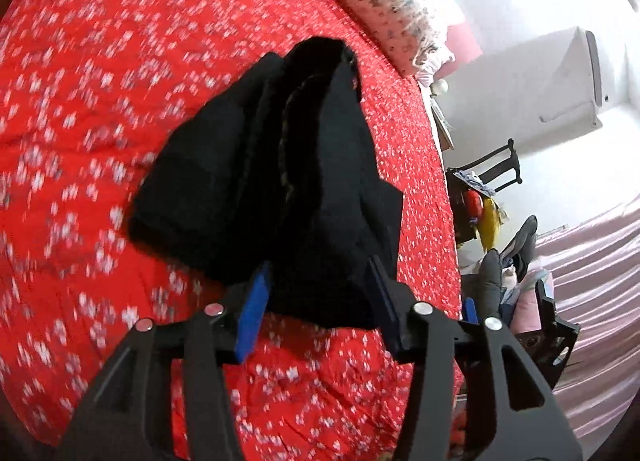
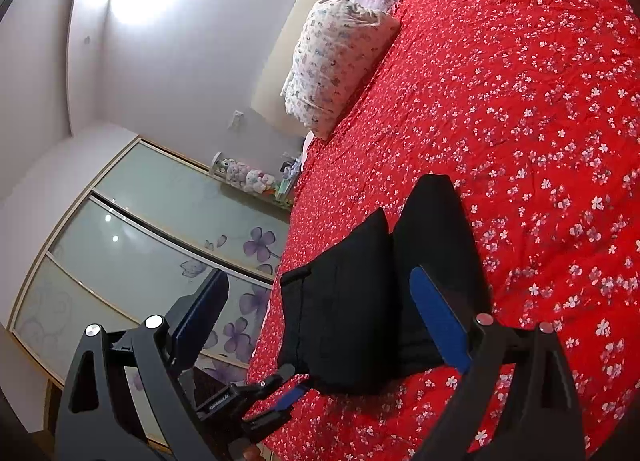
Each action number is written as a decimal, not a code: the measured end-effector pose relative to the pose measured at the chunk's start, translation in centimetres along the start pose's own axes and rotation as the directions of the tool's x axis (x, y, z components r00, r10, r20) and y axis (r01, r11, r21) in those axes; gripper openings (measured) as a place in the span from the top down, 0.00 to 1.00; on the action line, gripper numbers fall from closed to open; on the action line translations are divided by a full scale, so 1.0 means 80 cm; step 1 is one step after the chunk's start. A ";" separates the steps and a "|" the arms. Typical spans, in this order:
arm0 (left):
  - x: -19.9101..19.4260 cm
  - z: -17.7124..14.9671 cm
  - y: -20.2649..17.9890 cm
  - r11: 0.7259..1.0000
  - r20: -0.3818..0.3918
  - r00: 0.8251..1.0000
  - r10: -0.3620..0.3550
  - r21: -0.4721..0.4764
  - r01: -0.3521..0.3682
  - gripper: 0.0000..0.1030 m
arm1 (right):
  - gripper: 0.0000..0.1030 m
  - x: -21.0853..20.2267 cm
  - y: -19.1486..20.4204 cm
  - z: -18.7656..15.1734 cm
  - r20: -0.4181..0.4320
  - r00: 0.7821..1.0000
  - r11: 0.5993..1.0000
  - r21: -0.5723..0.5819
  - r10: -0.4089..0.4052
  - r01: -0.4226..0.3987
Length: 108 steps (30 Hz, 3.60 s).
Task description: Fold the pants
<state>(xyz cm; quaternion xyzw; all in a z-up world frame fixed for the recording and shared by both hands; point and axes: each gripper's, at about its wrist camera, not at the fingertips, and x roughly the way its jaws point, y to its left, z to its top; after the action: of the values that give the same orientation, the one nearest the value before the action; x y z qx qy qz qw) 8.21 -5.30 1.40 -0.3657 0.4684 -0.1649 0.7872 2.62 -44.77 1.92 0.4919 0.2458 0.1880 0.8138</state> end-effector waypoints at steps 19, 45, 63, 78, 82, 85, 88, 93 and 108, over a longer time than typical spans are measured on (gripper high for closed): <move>0.017 0.011 0.009 0.997 0.035 0.999 -0.013 -0.078 0.015 0.39 | 0.09 0.000 0.002 -0.001 -0.017 1.000 1.000 -0.012 0.003 -0.003; -0.090 0.090 -0.194 0.847 0.278 0.952 0.128 0.469 -0.251 0.82 | 0.09 -0.020 -0.003 0.008 0.048 0.999 1.000 0.008 0.022 -0.023; 0.149 -0.106 -0.227 0.658 -0.064 0.981 0.186 0.750 -0.076 0.83 | 0.09 -0.090 -0.066 0.048 0.208 0.975 0.986 0.161 -0.075 0.042; 0.024 0.009 -0.080 0.885 -0.037 0.999 -0.015 0.464 0.031 0.27 | 0.09 0.017 -0.073 0.032 -0.165 0.905 0.920 -0.044 -0.392 0.390; -0.005 0.046 0.000 0.941 0.055 0.998 0.028 0.334 -0.044 0.27 | 0.09 0.050 -0.076 0.026 -0.216 0.883 0.909 -0.113 -0.417 0.401; -0.015 0.058 0.031 0.953 0.091 0.995 0.036 0.297 -0.061 0.26 | 0.25 0.071 -0.077 0.020 -0.233 0.877 0.907 -0.151 -0.420 0.394; -0.020 0.062 0.053 0.952 0.127 0.992 0.026 0.300 -0.063 0.26 | 0.52 0.075 -0.075 0.014 -0.220 0.879 0.903 -0.174 -0.423 0.392; -0.010 0.061 0.070 0.950 0.118 0.993 -0.019 0.312 -0.019 0.25 | 0.55 0.081 -0.060 0.007 -0.186 0.873 0.878 -0.268 -0.451 0.396; -0.028 0.084 0.114 0.976 0.102 0.988 -0.118 0.195 0.097 0.22 | 0.74 0.098 0.052 -0.015 -0.063 0.890 0.795 -0.480 -0.451 0.369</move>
<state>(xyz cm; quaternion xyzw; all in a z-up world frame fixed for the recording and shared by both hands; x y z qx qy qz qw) 12.05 5.06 -1.87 -0.3227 0.3850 -0.2302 0.8335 8.01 -37.74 3.49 0.2033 0.3660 0.1010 0.9025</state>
